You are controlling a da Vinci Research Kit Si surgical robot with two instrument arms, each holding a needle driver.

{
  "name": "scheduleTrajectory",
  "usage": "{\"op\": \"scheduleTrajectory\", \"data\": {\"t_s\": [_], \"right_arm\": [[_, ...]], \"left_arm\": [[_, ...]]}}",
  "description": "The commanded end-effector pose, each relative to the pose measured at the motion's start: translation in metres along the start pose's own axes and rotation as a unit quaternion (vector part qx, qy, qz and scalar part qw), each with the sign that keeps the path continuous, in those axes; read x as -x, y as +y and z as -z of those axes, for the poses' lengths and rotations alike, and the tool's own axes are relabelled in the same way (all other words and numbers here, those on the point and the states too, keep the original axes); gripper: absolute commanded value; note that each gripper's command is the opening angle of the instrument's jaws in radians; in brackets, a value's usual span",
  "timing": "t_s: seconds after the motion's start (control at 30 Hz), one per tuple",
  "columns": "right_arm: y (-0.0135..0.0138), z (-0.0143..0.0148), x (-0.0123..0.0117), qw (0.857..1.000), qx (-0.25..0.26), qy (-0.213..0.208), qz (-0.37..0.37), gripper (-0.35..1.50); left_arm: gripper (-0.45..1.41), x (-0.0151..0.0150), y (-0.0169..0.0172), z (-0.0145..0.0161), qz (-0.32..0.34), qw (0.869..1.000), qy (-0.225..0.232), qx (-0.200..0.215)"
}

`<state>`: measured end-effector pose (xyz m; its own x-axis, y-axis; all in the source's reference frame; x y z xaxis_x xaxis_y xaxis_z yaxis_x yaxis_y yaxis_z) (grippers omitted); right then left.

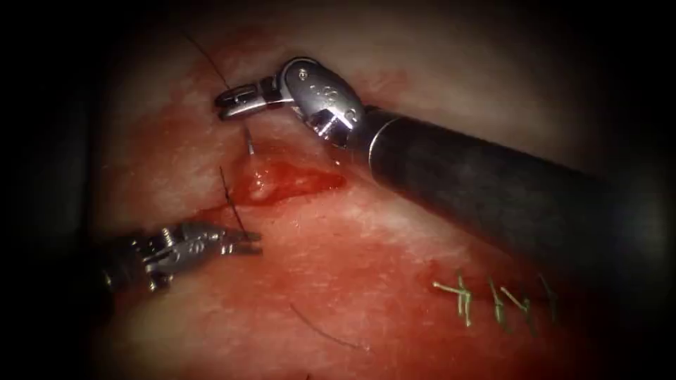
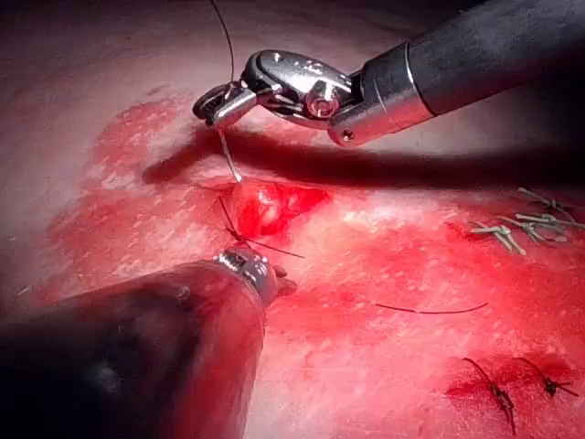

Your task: Wound Closure

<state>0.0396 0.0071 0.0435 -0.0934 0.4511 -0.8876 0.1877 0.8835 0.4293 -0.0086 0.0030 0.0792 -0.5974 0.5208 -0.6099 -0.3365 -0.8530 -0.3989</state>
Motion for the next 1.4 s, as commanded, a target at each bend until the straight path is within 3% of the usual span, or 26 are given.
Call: {"op": "scheduleTrajectory", "data": {"t_s": [0.03, 0.2, 0.47, 0.7, 1.1, 1.4], "right_arm": [[0.0008, -0.0008, -0.0001, 1.0, 0.001, 0.003, -0.016, -0.35], [0.0006, -0.0007, 0.0002, 0.998, 0.004, 0.013, -0.059, -0.35], [-0.0022, -0.0006, 0.0027, 0.992, -0.002, 0.011, -0.124, -0.35], [-0.0033, -0.0005, 0.0027, 0.987, -0.011, 0.012, -0.161, -0.35], [-0.0065, -0.0006, 0.0048, 0.96, -0.036, 0.012, -0.277, -0.35], [-0.011, -0.0004, 0.0075, 0.944, -0.056, 0.002, -0.326, -0.35]], "left_arm": [[-0.16, 0.0001, -0.0001, -0.0009, 0.0, 1.0, 0.0, 0.001], [-0.16, 0.0001, -0.0001, -0.0009, 0.0, 1.0, 0.0, 0.001], [-0.16, 0.0001, -0.0002, -0.001, 0.0, 1.0, 0.0, 0.001], [-0.16, 0.0001, -0.0002, -0.001, 0.0, 1.0, 0.001, 0.0], [-0.16, 0.0003, -0.0003, -0.001, -0.001, 1.0, -0.001, -0.003], [-0.16, 0.0002, -0.0003, -0.0009, -0.001, 1.0, -0.002, -0.004]]}}
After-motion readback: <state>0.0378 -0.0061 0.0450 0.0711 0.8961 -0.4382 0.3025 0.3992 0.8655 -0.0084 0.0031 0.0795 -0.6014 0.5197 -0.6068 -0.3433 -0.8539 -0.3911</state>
